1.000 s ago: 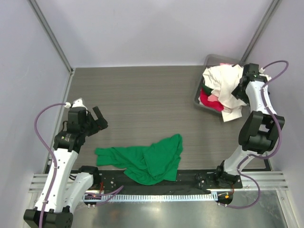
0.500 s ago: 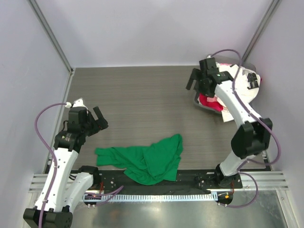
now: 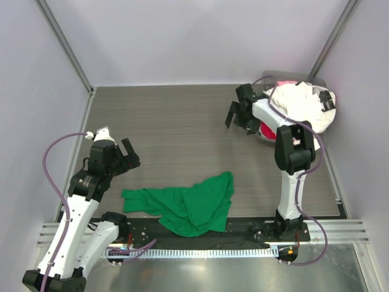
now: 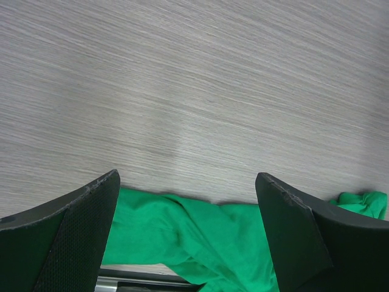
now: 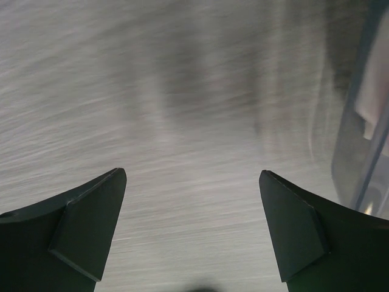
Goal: Fold and stack the t-shirts
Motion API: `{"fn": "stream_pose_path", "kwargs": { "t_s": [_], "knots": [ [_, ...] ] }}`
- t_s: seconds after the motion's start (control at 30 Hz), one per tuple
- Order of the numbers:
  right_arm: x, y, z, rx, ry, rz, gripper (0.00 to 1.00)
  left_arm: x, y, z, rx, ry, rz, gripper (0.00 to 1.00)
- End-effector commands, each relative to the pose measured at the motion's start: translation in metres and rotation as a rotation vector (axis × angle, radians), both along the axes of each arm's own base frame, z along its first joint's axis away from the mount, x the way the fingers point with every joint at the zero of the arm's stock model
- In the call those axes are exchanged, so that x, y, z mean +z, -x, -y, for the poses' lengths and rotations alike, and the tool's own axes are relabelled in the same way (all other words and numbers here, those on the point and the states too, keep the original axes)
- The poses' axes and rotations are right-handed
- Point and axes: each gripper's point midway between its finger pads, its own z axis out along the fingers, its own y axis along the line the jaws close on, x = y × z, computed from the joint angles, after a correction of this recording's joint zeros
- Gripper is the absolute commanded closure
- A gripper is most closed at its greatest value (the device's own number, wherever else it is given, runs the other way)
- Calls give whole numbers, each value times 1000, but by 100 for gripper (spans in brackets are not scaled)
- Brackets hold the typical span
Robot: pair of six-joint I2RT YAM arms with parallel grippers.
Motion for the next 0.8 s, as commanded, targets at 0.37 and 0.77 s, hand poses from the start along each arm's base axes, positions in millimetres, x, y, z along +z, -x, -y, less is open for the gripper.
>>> {"fn": "stream_pose_path", "kwargs": {
  "t_s": [0.37,0.77],
  "knots": [
    [54,80,99,-91,151,46,5,5,-1,-5,35,-23,10,7],
    [54,199,-152,465,65,75,39,11,2,-12,64,-35,38,7]
  ]
}}
